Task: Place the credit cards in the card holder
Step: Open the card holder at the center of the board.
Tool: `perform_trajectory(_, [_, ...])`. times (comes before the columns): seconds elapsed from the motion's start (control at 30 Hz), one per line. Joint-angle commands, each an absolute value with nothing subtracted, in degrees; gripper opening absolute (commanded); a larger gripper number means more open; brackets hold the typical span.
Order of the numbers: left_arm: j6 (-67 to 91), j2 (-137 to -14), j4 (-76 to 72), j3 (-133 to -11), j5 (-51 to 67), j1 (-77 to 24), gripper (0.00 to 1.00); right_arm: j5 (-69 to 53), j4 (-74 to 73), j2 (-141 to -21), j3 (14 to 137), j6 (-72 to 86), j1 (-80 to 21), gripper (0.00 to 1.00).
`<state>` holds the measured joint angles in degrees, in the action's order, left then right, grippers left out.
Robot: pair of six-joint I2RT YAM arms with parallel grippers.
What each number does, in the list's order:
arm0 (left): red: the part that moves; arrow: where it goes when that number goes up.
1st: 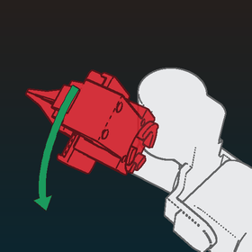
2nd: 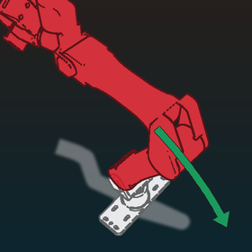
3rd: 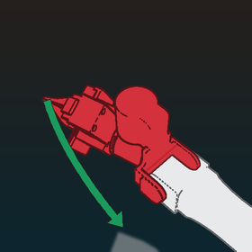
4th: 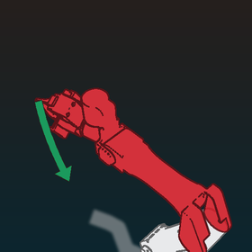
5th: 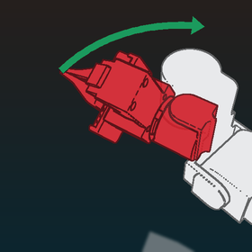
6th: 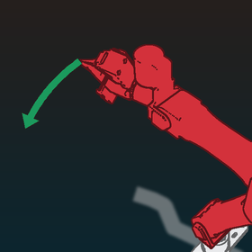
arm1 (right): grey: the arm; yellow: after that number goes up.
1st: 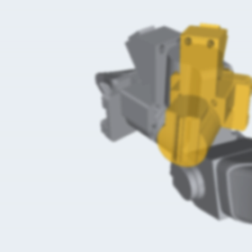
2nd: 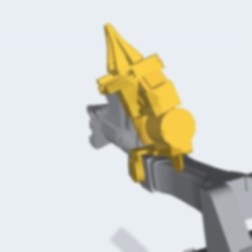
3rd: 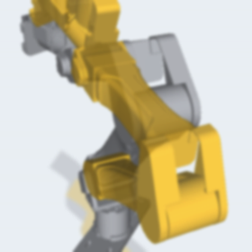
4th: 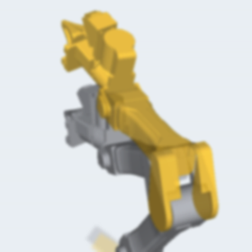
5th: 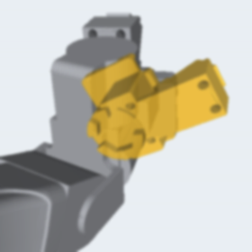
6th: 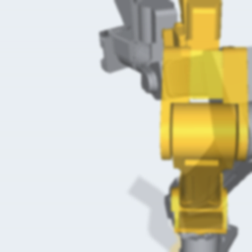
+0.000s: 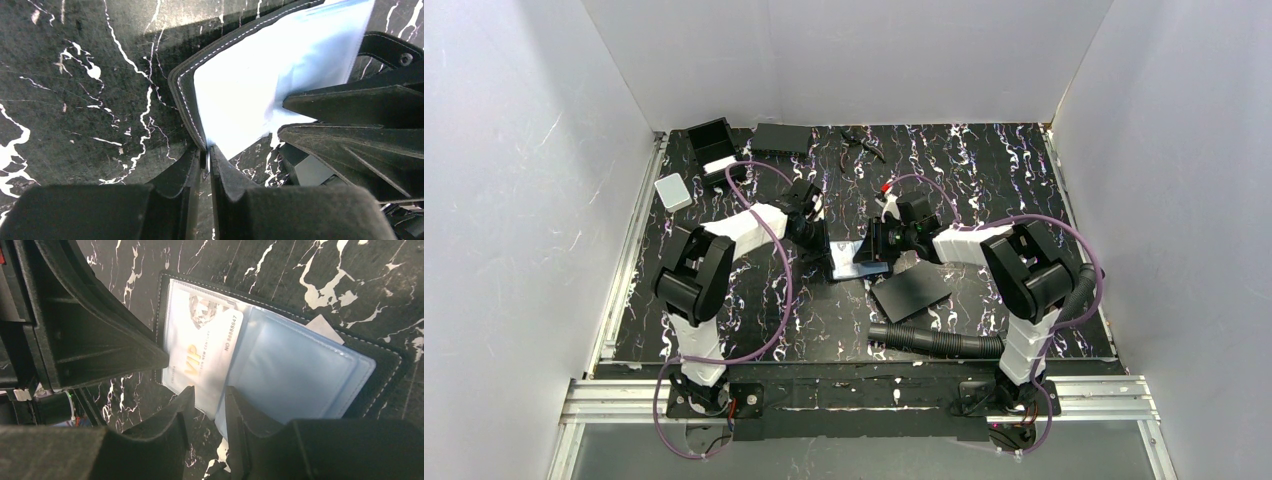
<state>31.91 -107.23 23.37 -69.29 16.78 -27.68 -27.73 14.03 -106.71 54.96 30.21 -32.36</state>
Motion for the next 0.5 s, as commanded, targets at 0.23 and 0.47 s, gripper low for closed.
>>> perform_trajectory(0.23, [29.75, -108.18, 26.90, -70.36, 14.25, -26.97, 0.24, -26.77, 15.96, -109.31, 57.35, 30.68, -32.43, 0.25])
perform_trajectory(0.47, [28.48, -104.80, 28.34, -70.19, 14.81, -24.82, 0.35, -26.50, 14.37, -107.90, 57.37, 30.19, -32.32, 0.26])
